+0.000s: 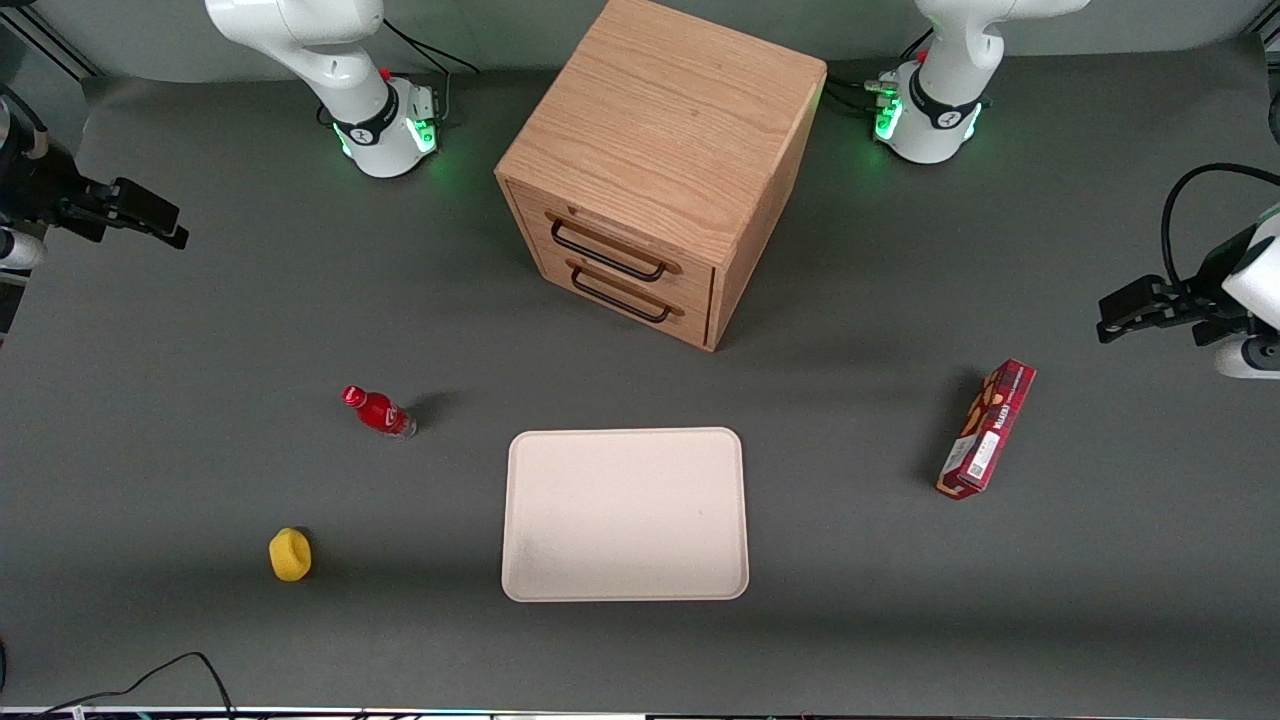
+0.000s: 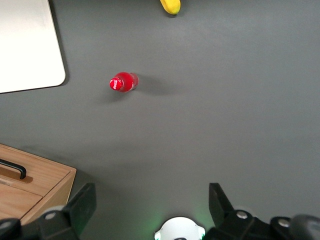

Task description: Open upper drawer

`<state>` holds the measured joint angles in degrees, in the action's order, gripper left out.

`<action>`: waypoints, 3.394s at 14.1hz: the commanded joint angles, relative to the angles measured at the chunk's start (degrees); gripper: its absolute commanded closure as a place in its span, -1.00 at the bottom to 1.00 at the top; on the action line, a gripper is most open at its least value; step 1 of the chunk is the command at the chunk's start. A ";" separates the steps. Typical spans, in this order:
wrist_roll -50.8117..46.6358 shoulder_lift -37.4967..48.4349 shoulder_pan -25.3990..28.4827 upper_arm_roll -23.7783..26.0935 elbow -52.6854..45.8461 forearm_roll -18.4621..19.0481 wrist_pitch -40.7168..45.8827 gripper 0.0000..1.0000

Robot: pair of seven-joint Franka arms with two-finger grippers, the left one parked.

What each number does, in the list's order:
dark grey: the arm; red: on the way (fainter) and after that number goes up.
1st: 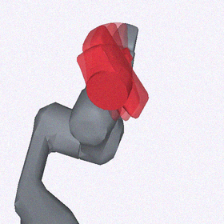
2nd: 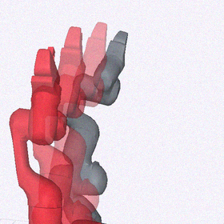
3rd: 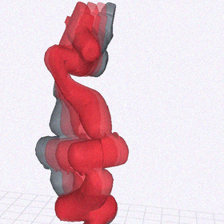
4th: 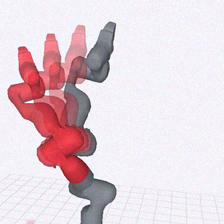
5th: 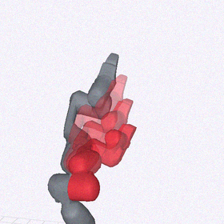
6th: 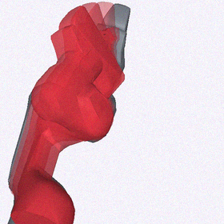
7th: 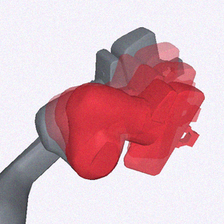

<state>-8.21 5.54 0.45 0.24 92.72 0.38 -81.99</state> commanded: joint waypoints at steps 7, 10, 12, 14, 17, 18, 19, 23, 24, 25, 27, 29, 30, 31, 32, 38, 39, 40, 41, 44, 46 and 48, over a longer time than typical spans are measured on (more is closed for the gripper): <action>-1.82 -0.36 0.07 0.11 -2.55 0.59 2.54 -1.00; 10.36 -0.52 0.78 2.21 -6.31 -0.11 6.13 -1.00; 15.22 -0.88 0.78 3.27 -6.50 -1.25 6.67 -1.00; 17.87 -1.58 0.69 3.72 -7.20 -9.39 6.41 -1.00; 25.05 -5.18 0.78 9.41 -9.65 -13.47 6.41 -1.00; 29.87 -7.19 0.86 11.26 -11.41 -14.69 6.41 -1.00; 34.01 -9.82 0.86 14.32 -12.64 -15.92 6.41 -1.00; 39.41 -18.35 0.86 20.58 -12.74 -23.92 4.66 -1.00; 39.41 -20.72 0.95 22.07 -12.74 -24.37 2.82 -1.00; 39.41 -23.53 0.95 23.83 -12.74 -24.37 0.63 -1.00; 38.97 -27.67 1.56 25.60 -12.57 -23.76 -3.33 -1.00; 38.88 -30.67 2.88 25.86 -12.22 -23.50 -5.54 -1.00; 38.71 -31.55 3.67 25.95 -12.13 -23.41 -6.50 -1.00; 38.62 -32.51 4.20 26.30 -12.04 -22.88 -7.56 -1.00; 38.62 -33.39 4.46 27.00 -11.78 -22.18 -8.70 -1.00; 36.61 -33.84 4.56 31.23 -3.43 -19.10 -19.86 -1.00; 35.73 -33.93 4.64 31.75 -2.82 -19.10 -20.39 -1.00; 35.63 -33.93 4.64 32.02 -2.12 -19.01 -21.27 -1.00; 35.55 -33.84 4.64 32.28 -1.41 -19.10 -22.24 -1.00; 32.92 -34.28 4.73 33.25 -0.97 -19.10 -23.56 -1.00; 31.68 -35.16 4.73 34.65 -0.97 -18.93 -24.79 -1.00; 31.59 -36.04 4.73 34.65 -0.97 -17.53 -25.67 -1.00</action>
<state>25.00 -29.23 5.38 34.08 91.86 -18.95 -106.01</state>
